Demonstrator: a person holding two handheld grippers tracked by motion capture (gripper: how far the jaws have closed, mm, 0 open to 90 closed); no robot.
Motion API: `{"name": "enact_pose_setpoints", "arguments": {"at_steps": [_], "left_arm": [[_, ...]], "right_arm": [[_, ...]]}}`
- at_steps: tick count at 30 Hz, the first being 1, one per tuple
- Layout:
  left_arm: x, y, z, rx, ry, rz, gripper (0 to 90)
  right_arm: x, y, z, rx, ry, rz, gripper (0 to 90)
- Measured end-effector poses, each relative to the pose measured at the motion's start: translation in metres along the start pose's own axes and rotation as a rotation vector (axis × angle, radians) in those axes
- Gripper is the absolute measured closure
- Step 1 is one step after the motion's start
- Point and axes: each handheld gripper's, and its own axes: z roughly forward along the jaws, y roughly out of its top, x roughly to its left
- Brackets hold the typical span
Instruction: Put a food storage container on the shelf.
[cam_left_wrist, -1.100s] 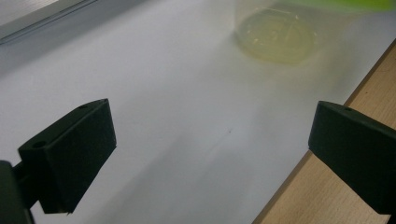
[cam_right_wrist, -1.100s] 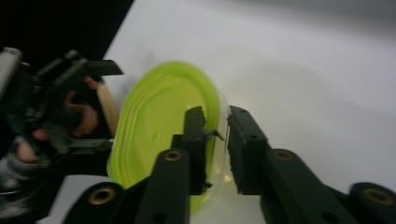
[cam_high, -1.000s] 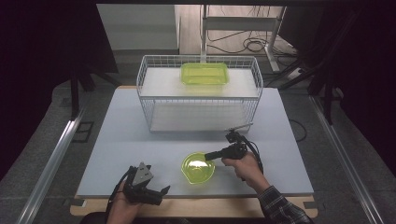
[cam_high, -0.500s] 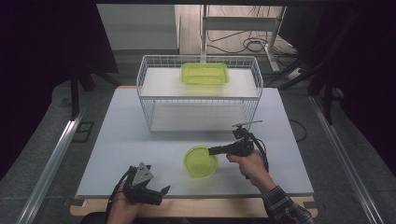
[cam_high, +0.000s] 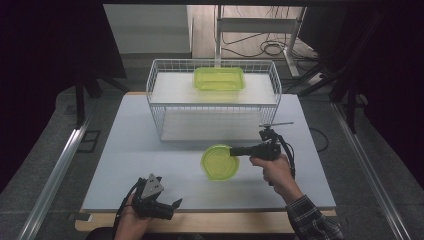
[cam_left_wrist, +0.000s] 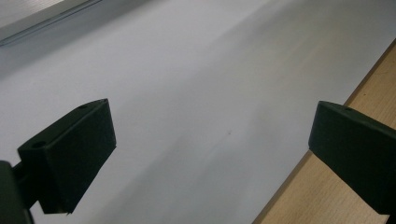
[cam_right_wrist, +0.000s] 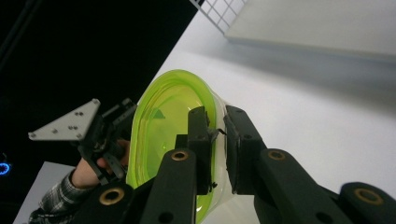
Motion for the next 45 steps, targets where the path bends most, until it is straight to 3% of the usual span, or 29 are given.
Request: {"name": "enact_pose_setpoints", "arguments": {"at_steps": [25, 45], "left_arm": [[0.001, 0.0, 0.0, 0.006, -0.006, 0.002, 0.3], [0.002, 0.0, -0.001, -0.011, -0.009, -0.018, 0.0]], "right_arm": [[0.023, 0.041, -0.038, -0.156, 0.01, -0.02, 81.1], [0.046, 0.092, -0.066, -0.262, -0.036, -0.052, 81.1]]}}
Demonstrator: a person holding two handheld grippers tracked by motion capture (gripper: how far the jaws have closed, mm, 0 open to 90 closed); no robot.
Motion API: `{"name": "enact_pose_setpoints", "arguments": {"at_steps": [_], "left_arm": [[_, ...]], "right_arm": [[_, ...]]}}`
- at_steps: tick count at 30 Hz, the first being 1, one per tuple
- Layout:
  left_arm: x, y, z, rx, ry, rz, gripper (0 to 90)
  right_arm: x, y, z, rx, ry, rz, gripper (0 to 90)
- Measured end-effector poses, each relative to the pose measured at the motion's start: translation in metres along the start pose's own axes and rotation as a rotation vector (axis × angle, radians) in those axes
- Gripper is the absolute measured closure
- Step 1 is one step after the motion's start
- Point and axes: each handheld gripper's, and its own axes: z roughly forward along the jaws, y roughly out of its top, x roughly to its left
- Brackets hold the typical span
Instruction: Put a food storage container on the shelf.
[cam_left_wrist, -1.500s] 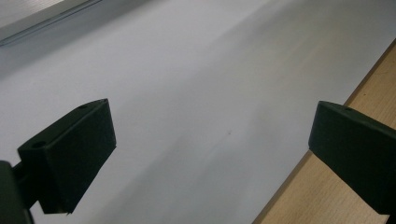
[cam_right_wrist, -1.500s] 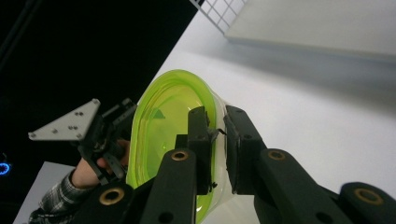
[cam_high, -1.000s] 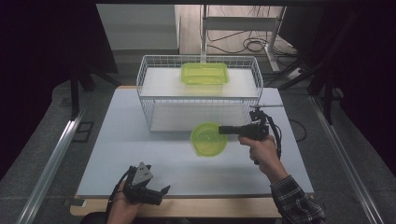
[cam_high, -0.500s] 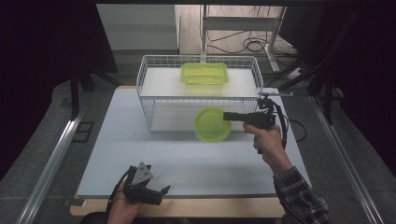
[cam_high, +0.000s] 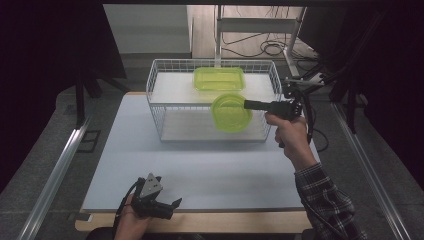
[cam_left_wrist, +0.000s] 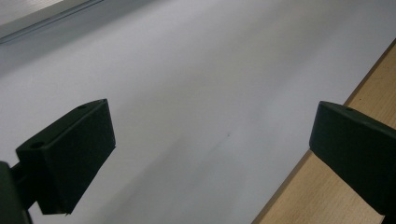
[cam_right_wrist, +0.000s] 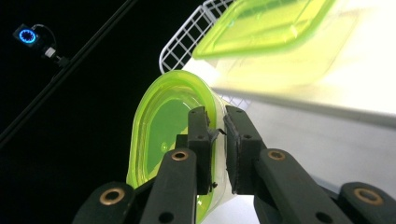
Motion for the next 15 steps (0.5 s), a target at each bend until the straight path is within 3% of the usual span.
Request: {"name": "enact_pose_setpoints", "arguments": {"at_steps": [15], "left_arm": [[0.0, 0.0, 0.0, 0.002, -0.006, -0.003, 0.0]], "right_arm": [[0.018, 0.049, 0.003, -0.09, -0.052, -0.018, 81.1]]}}
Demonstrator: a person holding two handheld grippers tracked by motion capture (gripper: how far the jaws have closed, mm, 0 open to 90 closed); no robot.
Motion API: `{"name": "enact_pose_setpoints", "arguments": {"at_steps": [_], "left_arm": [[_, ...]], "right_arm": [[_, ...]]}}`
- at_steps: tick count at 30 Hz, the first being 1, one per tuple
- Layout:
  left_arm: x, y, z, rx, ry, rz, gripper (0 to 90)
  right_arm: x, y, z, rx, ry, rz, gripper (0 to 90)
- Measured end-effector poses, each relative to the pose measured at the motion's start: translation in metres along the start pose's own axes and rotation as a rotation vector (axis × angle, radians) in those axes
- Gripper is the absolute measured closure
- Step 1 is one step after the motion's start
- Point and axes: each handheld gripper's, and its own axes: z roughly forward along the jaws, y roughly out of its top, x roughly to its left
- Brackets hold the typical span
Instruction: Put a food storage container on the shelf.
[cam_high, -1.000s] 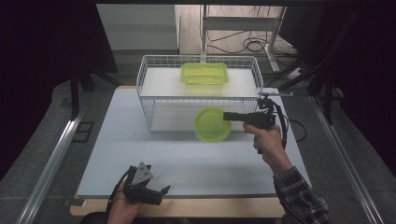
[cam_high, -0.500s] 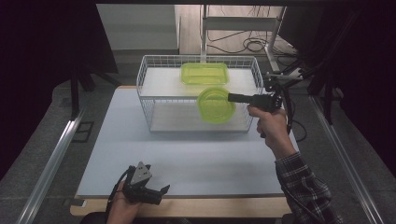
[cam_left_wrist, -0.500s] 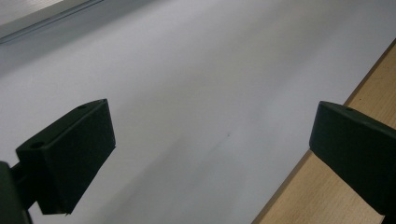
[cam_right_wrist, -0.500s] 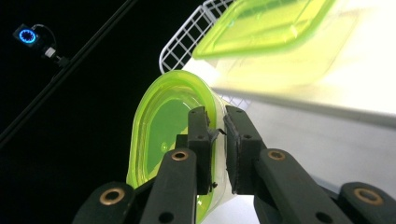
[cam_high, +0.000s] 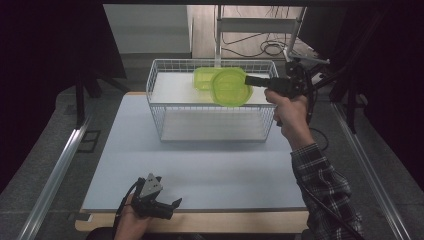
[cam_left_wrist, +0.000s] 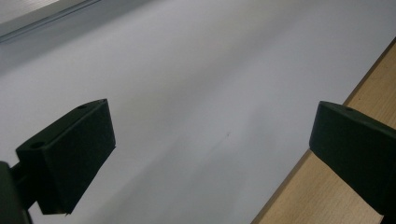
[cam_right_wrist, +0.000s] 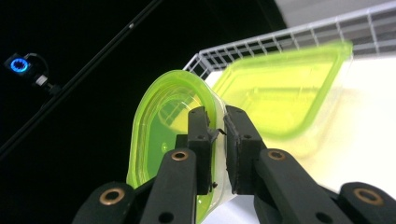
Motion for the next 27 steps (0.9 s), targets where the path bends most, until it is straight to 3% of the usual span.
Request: {"name": "enact_pose_setpoints", "arguments": {"at_steps": [13, 22, 27], "left_arm": [[0.0, 0.0, 0.0, -0.002, -0.007, -0.003, 0.0], [0.0, 0.0, 0.0, 0.001, -0.015, -0.003, 0.0], [0.0, -0.001, 0.0, 0.003, -0.017, -0.001, 0.0]], "right_arm": [[0.007, 0.033, 0.03, -0.045, -0.083, -0.011, 81.1], [0.003, 0.039, 0.056, -0.03, -0.121, -0.001, 81.0], [-0.002, 0.04, 0.062, -0.032, -0.143, 0.018, 80.6]]}}
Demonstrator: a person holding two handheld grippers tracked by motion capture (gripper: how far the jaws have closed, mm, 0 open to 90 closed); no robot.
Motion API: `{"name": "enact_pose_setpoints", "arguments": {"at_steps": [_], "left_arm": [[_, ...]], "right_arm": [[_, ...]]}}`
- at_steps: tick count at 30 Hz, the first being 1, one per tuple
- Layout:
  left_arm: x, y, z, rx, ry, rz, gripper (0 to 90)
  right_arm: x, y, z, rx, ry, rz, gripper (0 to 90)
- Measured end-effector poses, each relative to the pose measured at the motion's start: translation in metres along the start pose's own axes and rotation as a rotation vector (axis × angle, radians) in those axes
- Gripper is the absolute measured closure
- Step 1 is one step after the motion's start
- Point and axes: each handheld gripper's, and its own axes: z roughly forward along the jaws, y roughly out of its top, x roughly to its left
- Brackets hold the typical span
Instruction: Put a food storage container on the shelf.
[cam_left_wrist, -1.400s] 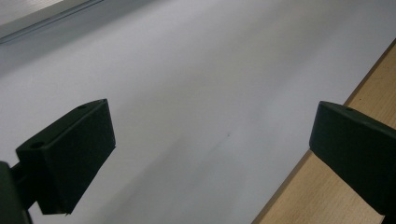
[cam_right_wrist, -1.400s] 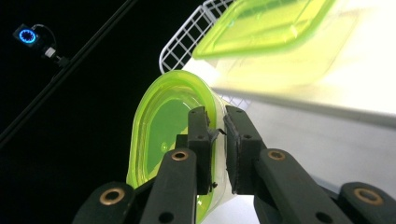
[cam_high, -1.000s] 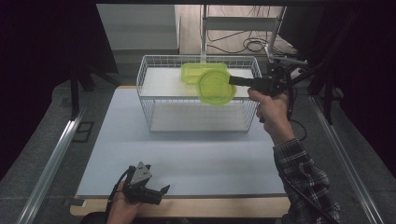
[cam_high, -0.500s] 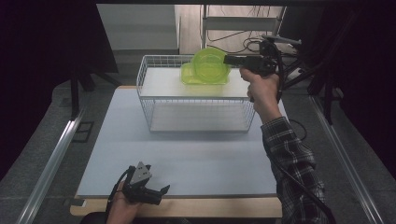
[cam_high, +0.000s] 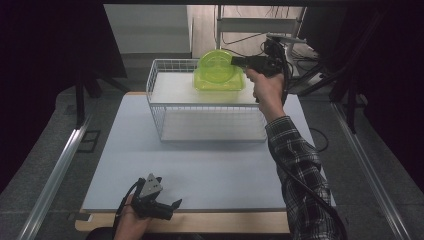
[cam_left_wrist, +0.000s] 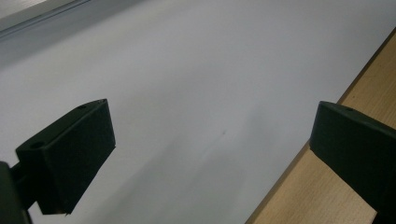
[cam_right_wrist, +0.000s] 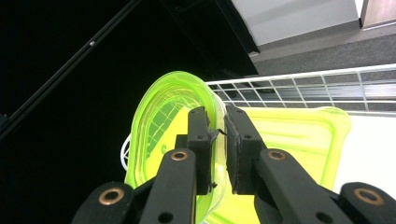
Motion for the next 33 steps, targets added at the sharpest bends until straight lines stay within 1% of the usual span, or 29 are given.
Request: {"name": "enact_pose_setpoints", "arguments": {"at_steps": [1, 5, 7, 14, 18, 20, 23, 26, 33], "left_arm": [[0.0, 0.0, 0.0, 0.001, 0.0, 0.001, 0.0], [-0.001, 0.0, 0.001, 0.004, -0.001, 0.004, 0.0], [-0.001, 0.0, 0.001, 0.005, -0.002, 0.005, 0.0], [-0.001, 0.0, 0.001, 0.008, -0.004, 0.005, 0.0], [-0.001, 0.0, 0.002, 0.012, -0.006, 0.007, 0.0], [-0.001, 0.0, 0.002, 0.012, -0.006, 0.008, 0.0], [-0.001, 0.0, 0.001, 0.011, -0.006, 0.007, 0.0], [-0.001, 0.0, 0.001, 0.009, -0.001, 0.005, 0.0], [-0.001, 0.0, 0.001, 0.006, 0.002, 0.001, 0.0]], "right_arm": [[0.0, 0.0, 0.001, -0.001, -0.009, -0.003, 80.1], [0.004, 0.001, 0.003, 0.0, -0.08, -0.064, 77.3], [0.006, 0.001, 0.006, -0.003, -0.123, -0.085, 75.4], [0.005, 0.002, 0.011, -0.008, -0.164, -0.101, 74.1], [0.005, 0.001, 0.014, -0.013, -0.188, -0.11, 69.1], [0.005, 0.0, 0.014, -0.015, -0.185, -0.108, 65.5], [0.005, 0.0, 0.014, -0.018, -0.185, -0.113, 56.8], [0.005, 0.001, 0.011, -0.019, -0.162, -0.114, 47.8], [0.008, -0.004, 0.001, -0.003, -0.117, -0.159, 33.3]]}}
